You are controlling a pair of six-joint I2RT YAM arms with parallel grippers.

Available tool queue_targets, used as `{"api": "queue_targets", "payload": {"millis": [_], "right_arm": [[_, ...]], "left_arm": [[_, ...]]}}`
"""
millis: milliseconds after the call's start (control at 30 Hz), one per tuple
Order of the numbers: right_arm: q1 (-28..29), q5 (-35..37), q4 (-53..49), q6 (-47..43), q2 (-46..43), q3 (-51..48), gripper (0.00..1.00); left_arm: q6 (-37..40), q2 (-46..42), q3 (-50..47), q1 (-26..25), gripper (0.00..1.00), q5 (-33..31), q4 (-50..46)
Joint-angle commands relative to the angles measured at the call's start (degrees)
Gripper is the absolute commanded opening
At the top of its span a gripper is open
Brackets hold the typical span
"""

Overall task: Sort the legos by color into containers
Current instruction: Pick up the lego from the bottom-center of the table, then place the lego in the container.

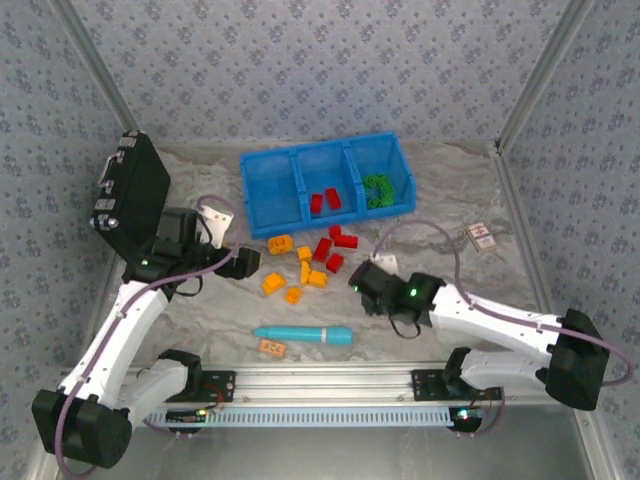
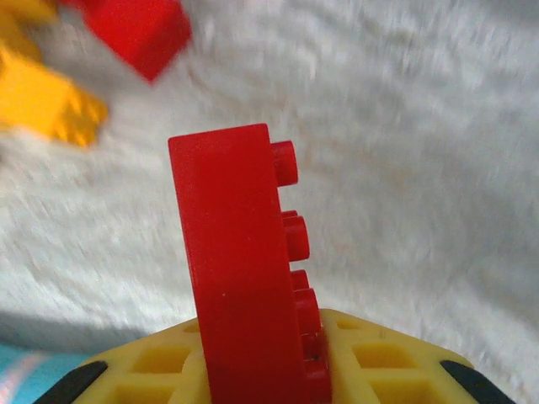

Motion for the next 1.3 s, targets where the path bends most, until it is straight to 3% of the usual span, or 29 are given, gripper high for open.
{"api": "queue_targets", "payload": {"millis": [0,133,300,600,833,1033,1267], "right_arm": [[-5.83,-2.22,2.90,-14.24,3.06,6.53,0.30],[-11.80,-5.48,9.28,-23.69,12.42,15.81,0.30],[-15.09,-9.51,14.63,-30.36,25.66,29.20,0.29],[-18.16,-11.72,16.74,-30.57,43.32,45.33,0.29],[-20.97,-15.17,14.00,-31.00,53.82,56.20,0.31],[-23.24,-18.60,13.16,-31.09,58.29,61.39,0.37],[-23.90,-21.48,15.81,-31.88,56.93,59.66,0.47]], "left_arm": [[0.19,0.29,0.67,0.44,1.00,-0.14,-0.71],[0.08,1.00,0.45,0.46,1.00,-0.17,-0.80],[-0.27,2.72,0.03,0.38,1.00,-0.96,-1.06],[-0.97,6.96,0.57,-0.08,1.00,-0.93,-1.02],[-10.00,12.76,2.90,-0.91,1.00,-5.70,-1.01],[-18.45,16.08,3.80,-7.44,1.00,-14.38,3.21],[-27.39,25.12,5.17,-16.15,1.00,-24.54,10.59]]}}
